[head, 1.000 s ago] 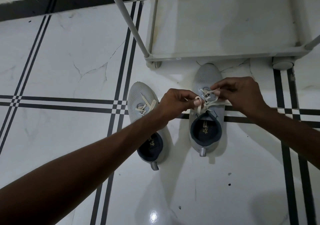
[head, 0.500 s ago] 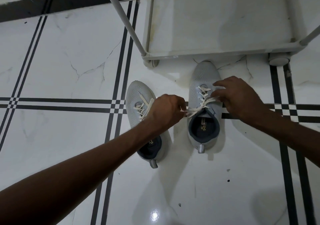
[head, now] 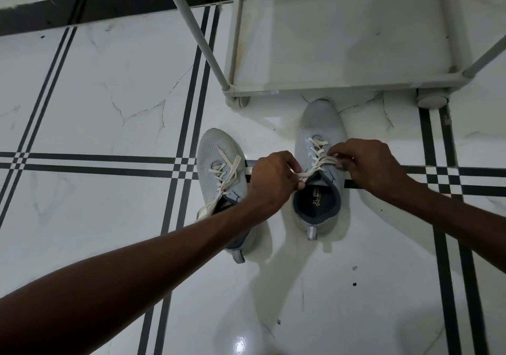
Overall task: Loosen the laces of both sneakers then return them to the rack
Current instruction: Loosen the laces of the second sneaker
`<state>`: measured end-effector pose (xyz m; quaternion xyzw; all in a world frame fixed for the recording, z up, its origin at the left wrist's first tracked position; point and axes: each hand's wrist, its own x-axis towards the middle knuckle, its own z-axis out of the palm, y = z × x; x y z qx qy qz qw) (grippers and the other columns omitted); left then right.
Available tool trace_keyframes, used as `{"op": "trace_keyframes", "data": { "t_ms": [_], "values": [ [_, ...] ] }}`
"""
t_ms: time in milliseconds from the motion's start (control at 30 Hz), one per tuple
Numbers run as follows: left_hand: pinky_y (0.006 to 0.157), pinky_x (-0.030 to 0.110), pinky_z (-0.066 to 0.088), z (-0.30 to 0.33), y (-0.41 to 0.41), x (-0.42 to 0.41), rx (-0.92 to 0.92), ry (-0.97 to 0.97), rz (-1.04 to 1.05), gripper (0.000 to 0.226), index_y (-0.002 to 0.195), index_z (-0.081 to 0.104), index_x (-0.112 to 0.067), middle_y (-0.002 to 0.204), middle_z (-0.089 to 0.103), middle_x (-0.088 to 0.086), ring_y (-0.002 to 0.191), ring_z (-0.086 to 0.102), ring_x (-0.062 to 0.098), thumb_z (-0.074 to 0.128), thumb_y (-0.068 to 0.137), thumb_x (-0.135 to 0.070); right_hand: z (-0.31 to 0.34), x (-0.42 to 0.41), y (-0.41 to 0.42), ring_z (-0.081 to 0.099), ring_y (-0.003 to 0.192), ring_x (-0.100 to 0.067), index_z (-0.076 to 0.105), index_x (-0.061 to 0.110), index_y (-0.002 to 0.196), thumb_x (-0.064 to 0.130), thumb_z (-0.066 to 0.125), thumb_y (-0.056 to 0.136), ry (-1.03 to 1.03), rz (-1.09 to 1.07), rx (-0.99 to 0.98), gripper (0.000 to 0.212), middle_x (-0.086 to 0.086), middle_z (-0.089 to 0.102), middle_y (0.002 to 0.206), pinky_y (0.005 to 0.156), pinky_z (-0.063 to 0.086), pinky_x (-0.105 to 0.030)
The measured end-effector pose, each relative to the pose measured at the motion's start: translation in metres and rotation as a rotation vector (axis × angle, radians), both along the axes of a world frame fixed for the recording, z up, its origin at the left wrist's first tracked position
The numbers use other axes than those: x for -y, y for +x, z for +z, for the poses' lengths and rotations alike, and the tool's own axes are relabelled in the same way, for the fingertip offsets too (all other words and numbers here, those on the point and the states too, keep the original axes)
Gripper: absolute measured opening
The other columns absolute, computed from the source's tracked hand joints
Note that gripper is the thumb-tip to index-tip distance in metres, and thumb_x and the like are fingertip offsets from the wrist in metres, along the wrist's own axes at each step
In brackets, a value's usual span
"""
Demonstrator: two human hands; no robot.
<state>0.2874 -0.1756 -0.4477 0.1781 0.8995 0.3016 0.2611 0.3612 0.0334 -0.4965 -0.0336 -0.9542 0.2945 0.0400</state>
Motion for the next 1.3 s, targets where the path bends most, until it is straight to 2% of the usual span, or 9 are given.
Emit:
{"op": "trace_keyframes", "data": {
  "t_ms": [133, 233, 367, 500, 633, 700, 867, 1133, 1300],
  "values": [
    [0.059, 0.021, 0.045, 0.003, -0.001, 0.004, -0.035, -0.061, -0.057, 0.035, 0.09, 0.07, -0.016, 0.078, 0.077, 0.003, 0.079, 0.072, 0.014, 0.091, 0.063, -0.022, -0.004, -0.003, 0.0, 0.066, 0.07, -0.03, 0.077, 0.012, 0.093, -0.008, 0.061, 0.067, -0.034, -0.005, 0.026, 0.036, -0.008, 0.069, 0.078, 0.065, 0.057, -0.044],
    [0.061, 0.026, 0.041, 0.002, 0.002, 0.006, -0.082, -0.127, -0.087, 0.043, 0.094, 0.068, -0.017, 0.085, 0.076, 0.003, 0.081, 0.069, 0.018, 0.092, 0.06, -0.03, -0.003, -0.005, -0.004, 0.065, 0.073, -0.029, 0.076, 0.012, 0.091, -0.005, 0.067, 0.075, 0.012, -0.007, 0.093, 0.025, -0.008, 0.071, 0.079, 0.069, 0.053, -0.038],
    [0.065, 0.033, 0.047, 0.001, 0.011, 0.012, -0.308, -0.146, -0.142, 0.044, 0.111, 0.059, -0.016, 0.087, 0.075, 0.004, 0.077, 0.066, 0.021, 0.083, 0.077, -0.029, -0.004, -0.006, -0.006, 0.06, 0.073, -0.028, 0.075, 0.013, 0.087, 0.01, 0.075, 0.078, 0.129, 0.065, 0.071, 0.009, -0.007, 0.068, 0.077, 0.063, 0.038, -0.03],
    [0.058, 0.028, 0.038, -0.005, 0.013, 0.022, -0.526, -0.167, -0.268, 0.012, 0.094, 0.072, -0.019, 0.078, 0.074, 0.003, 0.07, 0.065, 0.021, 0.07, 0.089, -0.03, -0.006, -0.008, -0.005, 0.055, 0.064, -0.031, 0.072, 0.01, 0.074, 0.002, 0.078, 0.072, 0.195, 0.08, 0.009, 0.01, -0.01, 0.062, 0.068, 0.056, 0.043, -0.034],
    [0.055, 0.025, 0.028, -0.01, 0.006, 0.025, -0.636, -0.21, -0.49, 0.013, 0.066, 0.07, -0.017, 0.058, 0.064, 0.001, 0.06, 0.059, 0.023, 0.075, 0.077, -0.014, -0.006, -0.01, -0.006, 0.056, 0.062, -0.03, 0.066, 0.014, 0.076, -0.006, 0.072, 0.065, 0.328, 0.042, 0.024, 0.024, -0.007, 0.063, 0.067, 0.052, 0.038, -0.031],
    [0.056, 0.026, 0.032, -0.012, -0.005, 0.028, -0.611, -0.133, -0.588, 0.012, 0.064, 0.069, -0.014, 0.059, 0.064, 0.003, 0.059, 0.058, 0.026, 0.069, 0.076, -0.011, -0.005, -0.013, -0.005, 0.054, 0.058, -0.03, 0.061, 0.014, 0.076, -0.011, 0.071, 0.057, 0.377, 0.088, 0.025, 0.033, -0.006, 0.06, 0.064, 0.049, 0.031, -0.028],
    [0.059, 0.028, 0.033, -0.014, -0.019, 0.034, -0.482, -0.101, -0.735, 0.027, 0.07, 0.07, -0.014, 0.065, 0.067, 0.006, 0.062, 0.05, 0.023, 0.044, 0.072, -0.004, -0.01, -0.012, -0.005, 0.054, 0.058, -0.031, 0.044, 0.022, 0.088, -0.014, 0.065, 0.055, 0.387, 0.232, 0.01, 0.053, -0.007, 0.055, 0.069, 0.046, 0.036, -0.031],
    [0.059, 0.028, 0.026, -0.018, -0.009, 0.042, -0.33, -0.128, -0.721, 0.025, 0.069, 0.063, -0.016, 0.065, 0.057, -0.001, 0.066, 0.041, 0.015, 0.041, 0.074, -0.004, -0.014, -0.013, -0.002, 0.054, 0.059, -0.03, 0.049, 0.018, 0.091, 0.003, 0.044, 0.075, 0.421, 0.306, -0.059, 0.022, -0.007, 0.059, 0.073, 0.046, 0.032, -0.031],
    [0.061, 0.03, 0.039, -0.016, -0.018, 0.047, -0.296, -0.204, -0.691, 0.016, 0.083, 0.074, -0.013, 0.078, 0.072, 0.007, 0.077, 0.062, 0.026, 0.059, 0.089, -0.011, -0.004, -0.004, -0.004, 0.057, 0.053, -0.031, 0.058, 0.012, 0.077, -0.008, 0.067, 0.063, 0.327, 0.24, 0.077, 0.027, -0.008, 0.059, 0.064, 0.048, 0.031, -0.029]
  ]
}}
